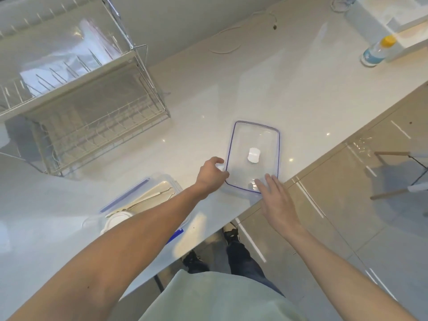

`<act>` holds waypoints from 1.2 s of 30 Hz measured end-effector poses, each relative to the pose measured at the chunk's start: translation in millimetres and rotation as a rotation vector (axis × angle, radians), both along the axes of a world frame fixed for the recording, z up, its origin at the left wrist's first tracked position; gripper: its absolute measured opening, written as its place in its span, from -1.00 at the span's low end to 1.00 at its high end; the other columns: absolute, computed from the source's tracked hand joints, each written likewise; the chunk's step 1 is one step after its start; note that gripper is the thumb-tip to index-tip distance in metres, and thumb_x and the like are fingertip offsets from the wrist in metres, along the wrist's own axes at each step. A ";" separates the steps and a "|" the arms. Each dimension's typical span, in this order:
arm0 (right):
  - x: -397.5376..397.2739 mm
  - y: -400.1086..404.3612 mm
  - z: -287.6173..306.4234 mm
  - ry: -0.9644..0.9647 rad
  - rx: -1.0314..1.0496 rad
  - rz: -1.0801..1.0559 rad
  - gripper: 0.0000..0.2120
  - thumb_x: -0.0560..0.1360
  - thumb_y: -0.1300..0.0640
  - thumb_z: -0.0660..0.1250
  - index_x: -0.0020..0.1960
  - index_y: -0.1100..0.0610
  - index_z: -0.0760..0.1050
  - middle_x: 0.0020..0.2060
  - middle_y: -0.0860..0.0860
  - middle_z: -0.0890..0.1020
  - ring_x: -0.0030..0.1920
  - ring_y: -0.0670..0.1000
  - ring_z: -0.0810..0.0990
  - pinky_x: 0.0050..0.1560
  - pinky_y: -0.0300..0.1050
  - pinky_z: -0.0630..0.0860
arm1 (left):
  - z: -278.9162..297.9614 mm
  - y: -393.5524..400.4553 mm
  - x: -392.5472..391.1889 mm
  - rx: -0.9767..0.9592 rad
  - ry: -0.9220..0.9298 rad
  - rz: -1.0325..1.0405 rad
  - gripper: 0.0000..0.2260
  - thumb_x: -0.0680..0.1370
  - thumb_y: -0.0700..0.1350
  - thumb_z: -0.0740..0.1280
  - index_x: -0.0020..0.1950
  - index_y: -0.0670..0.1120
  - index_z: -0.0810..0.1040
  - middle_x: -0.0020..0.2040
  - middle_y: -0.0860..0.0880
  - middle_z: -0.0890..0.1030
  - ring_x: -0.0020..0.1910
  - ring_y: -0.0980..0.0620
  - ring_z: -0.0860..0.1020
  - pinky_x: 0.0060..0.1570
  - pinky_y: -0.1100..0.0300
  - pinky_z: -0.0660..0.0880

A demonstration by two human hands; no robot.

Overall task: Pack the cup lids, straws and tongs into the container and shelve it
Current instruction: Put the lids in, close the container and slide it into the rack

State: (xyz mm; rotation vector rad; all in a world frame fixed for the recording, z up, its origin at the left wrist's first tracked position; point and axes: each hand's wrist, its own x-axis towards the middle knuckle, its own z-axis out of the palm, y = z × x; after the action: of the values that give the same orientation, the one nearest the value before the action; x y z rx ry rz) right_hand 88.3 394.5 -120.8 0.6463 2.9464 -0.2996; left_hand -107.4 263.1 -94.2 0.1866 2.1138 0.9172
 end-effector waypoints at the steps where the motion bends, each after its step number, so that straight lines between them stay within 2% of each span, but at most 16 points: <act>1: -3.1 1.4 3.0 0.081 0.032 -0.002 -0.40 0.38 0.48 0.45 0.39 0.20 0.53 0.37 0.31 0.52 0.41 0.35 0.48 0.37 0.28 0.47 | 7.5 -2.2 -2.2 0.024 -0.002 0.006 -0.63 0.51 -0.16 0.38 0.33 -0.10 0.52 -0.19 -0.05 0.62 -0.26 -0.04 0.58 -0.21 0.17 0.52; 4: -21.5 4.7 20.4 0.303 0.061 -0.017 -0.59 0.46 0.44 0.41 0.28 0.25 0.60 0.27 0.28 0.61 0.31 0.31 0.58 0.35 0.30 0.48 | 33.0 -11.0 -12.0 0.129 -0.016 0.088 -0.68 0.52 -0.17 0.39 0.27 -0.16 0.55 -0.29 0.00 0.60 -0.32 -0.01 0.57 -0.11 0.04 0.61; 6: -38.6 4.6 36.4 0.393 0.029 -0.007 -0.68 0.50 0.41 0.39 0.23 0.26 0.62 0.19 0.24 0.66 0.23 0.28 0.62 0.34 0.24 0.48 | 52.3 -21.9 -21.6 0.226 0.006 0.155 -0.71 0.53 -0.09 0.43 0.20 -0.18 0.60 -0.25 -0.03 0.63 -0.29 0.01 0.59 -0.07 0.04 0.62; 8: -57.4 -0.6 55.8 0.443 -0.049 0.019 -0.74 0.53 0.38 0.37 0.19 0.22 0.62 0.13 0.15 0.69 0.16 0.21 0.63 0.35 0.19 0.44 | 74.0 -37.8 -31.3 0.335 0.051 0.207 -0.70 0.56 0.07 0.43 0.11 -0.15 0.64 -0.14 -0.06 0.66 -0.22 0.06 0.62 -0.07 0.08 0.61; 9: -66.4 -3.6 67.2 0.454 -0.133 0.015 -0.77 0.55 0.35 0.36 0.18 0.19 0.61 0.11 0.10 0.69 0.14 0.17 0.61 0.33 0.13 0.43 | 83.9 -45.9 -35.9 0.372 0.072 0.229 -0.67 0.58 0.14 0.38 0.08 -0.11 0.65 -0.07 -0.07 0.68 -0.18 0.07 0.64 -0.07 0.11 0.62; 11: -86.0 -16.5 93.2 0.469 -0.354 -0.025 -0.84 0.61 0.27 0.32 0.15 0.12 0.58 0.06 -0.02 0.66 0.09 0.03 0.56 0.16 -0.08 0.43 | 98.2 -70.6 -43.6 0.423 0.105 0.300 -0.67 0.61 0.19 0.32 0.08 -0.05 0.65 0.02 -0.04 0.67 -0.10 0.07 0.66 -0.05 0.13 0.61; 13: -104.5 -32.1 118.4 0.475 -0.579 -0.108 -0.93 0.64 0.18 0.30 0.08 0.04 0.53 -0.04 -0.11 0.62 -0.01 -0.09 0.54 -0.03 -0.21 0.42 | 102.4 -99.2 -49.4 0.444 0.145 0.388 -0.66 0.60 0.17 0.35 0.20 -0.05 0.62 0.08 -0.03 0.65 0.01 0.02 0.67 -0.01 0.10 0.61; 15: -121.3 -44.1 136.2 0.490 -0.752 -0.131 -0.96 0.63 0.15 0.33 0.02 0.03 0.49 -0.11 -0.11 0.61 -0.10 -0.14 0.55 -0.11 -0.26 0.43 | 101.6 -128.4 -53.8 0.400 0.195 0.461 -0.54 0.56 0.16 0.41 0.38 -0.06 0.54 0.18 -0.04 0.61 0.11 -0.03 0.64 -0.03 0.10 0.62; 17: -136.4 -57.7 149.8 0.484 -0.894 -0.097 -0.95 0.62 0.15 0.36 -0.01 0.05 0.51 -0.08 0.05 0.65 -0.06 0.00 0.61 -0.01 -0.14 0.49 | 99.7 -160.7 -54.5 0.362 0.223 0.552 -0.44 0.55 0.12 0.44 0.48 -0.05 0.44 0.29 -0.08 0.54 0.18 -0.04 0.60 -0.01 0.13 0.59; 19: -148.5 -69.3 159.5 0.486 -1.026 -0.082 -0.91 0.60 0.20 0.38 -0.04 0.06 0.51 -0.01 0.18 0.68 0.02 0.12 0.67 0.11 0.00 0.55 | 98.7 -190.7 -52.5 0.343 0.239 0.632 -0.36 0.54 0.11 0.46 0.54 -0.05 0.35 0.38 -0.12 0.47 0.26 -0.07 0.55 0.18 0.08 0.56; 21: -158.7 -83.9 166.3 0.456 -1.162 -0.074 -0.92 0.59 0.27 0.36 -0.02 0.12 0.51 0.00 0.21 0.70 -0.01 0.11 0.71 0.06 -0.05 0.60 | 96.8 -221.9 -47.5 0.320 0.245 0.698 -0.31 0.53 0.12 0.46 0.57 -0.04 0.29 0.43 -0.13 0.42 0.33 -0.08 0.50 0.32 0.01 0.49; 24: -170.6 -103.7 167.4 0.326 -1.383 -0.096 -0.93 0.60 0.31 0.32 0.04 0.17 0.49 -0.05 0.21 0.72 -0.05 0.14 0.71 0.01 -0.05 0.59 | 92.5 -263.3 -36.2 0.281 0.253 0.743 -0.41 0.54 0.11 0.45 0.50 -0.05 0.39 0.34 -0.08 0.51 0.26 -0.05 0.54 0.18 0.09 0.53; 27: -176.8 -121.0 159.6 0.170 -1.555 -0.135 -0.90 0.60 0.28 0.28 0.02 0.11 0.50 -0.13 0.17 0.74 -0.11 0.15 0.71 0.04 0.07 0.56 | 86.7 -297.7 -19.3 0.261 0.274 0.774 -0.63 0.56 0.01 0.46 0.32 -0.08 0.55 0.09 -0.10 0.68 0.00 0.00 0.67 -0.02 0.13 0.62; 30: -174.2 -131.1 144.1 0.098 -1.567 -0.164 -0.82 0.63 0.26 0.26 0.21 0.12 0.50 -0.13 0.14 0.73 -0.13 0.10 0.72 0.02 0.07 0.61 | 82.9 -322.3 3.1 0.249 0.248 0.844 -0.72 0.54 -0.05 0.49 0.20 -0.11 0.60 -0.13 -0.07 0.68 -0.24 0.03 0.66 -0.15 0.16 0.60; 33: -168.8 -138.0 120.8 0.073 -1.426 -0.184 -0.69 0.65 0.23 0.27 0.37 0.08 0.46 -0.11 0.05 0.70 -0.15 0.05 0.71 -0.10 -0.07 0.62 | 72.8 -333.7 24.6 0.258 0.174 0.857 -0.75 0.52 -0.06 0.52 0.15 -0.11 0.63 -0.15 -0.09 0.68 -0.25 0.05 0.66 -0.12 0.13 0.60; 36: -158.4 -149.6 102.0 0.057 -1.200 -0.158 -0.72 0.68 0.13 0.25 0.38 -0.01 0.49 0.05 0.05 0.70 -0.06 0.05 0.70 -0.05 -0.05 0.61 | 64.2 -333.7 40.2 0.208 0.153 0.887 -0.70 0.45 0.00 0.57 0.10 -0.06 0.64 -0.12 -0.03 0.66 -0.18 0.06 0.63 -0.07 0.16 0.57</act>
State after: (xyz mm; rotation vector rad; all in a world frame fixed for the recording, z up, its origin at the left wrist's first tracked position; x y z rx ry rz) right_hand -70.1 244.9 -18.8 0.6191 2.1125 -1.8519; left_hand -67.2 -70.6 -29.9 -0.6503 2.2410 1.6680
